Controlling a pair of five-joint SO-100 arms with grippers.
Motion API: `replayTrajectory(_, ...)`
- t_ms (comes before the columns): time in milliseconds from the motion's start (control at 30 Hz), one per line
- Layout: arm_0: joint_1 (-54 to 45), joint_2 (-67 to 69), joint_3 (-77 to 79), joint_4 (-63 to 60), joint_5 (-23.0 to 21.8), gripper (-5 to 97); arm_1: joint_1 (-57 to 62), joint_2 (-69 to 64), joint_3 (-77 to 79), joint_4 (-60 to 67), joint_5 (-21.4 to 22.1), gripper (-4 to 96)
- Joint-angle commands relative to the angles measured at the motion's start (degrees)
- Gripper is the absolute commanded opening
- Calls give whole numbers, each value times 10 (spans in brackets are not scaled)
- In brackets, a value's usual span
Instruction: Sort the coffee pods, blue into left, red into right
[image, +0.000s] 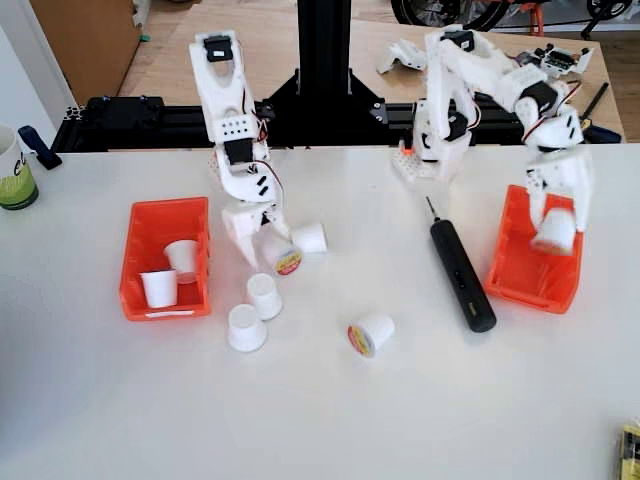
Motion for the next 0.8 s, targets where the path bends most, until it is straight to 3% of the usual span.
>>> replayTrajectory(0, -9, -28, 10, -35, -11, 289, 1, 33, 77, -60, 12, 491)
replayTrajectory(167, -45, -16, 7, -34, -3, 226, 9, 56, 84, -29, 8, 554)
replayTrajectory(267, -62, 23, -9, 6, 2, 195, 25, 76, 25, 52, -24, 546)
replayTrajectory(633, -76, 101, -332, 421, 32, 185, 39, 90, -250, 336, -68, 544)
replayTrajectory(700, -95, 94, -416, 471, 59, 184, 41, 114, -262, 369, -81, 545)
replayTrajectory(767, -148, 72, -468, 460, 123, 186, 54, 155, -263, 419, -103, 539)
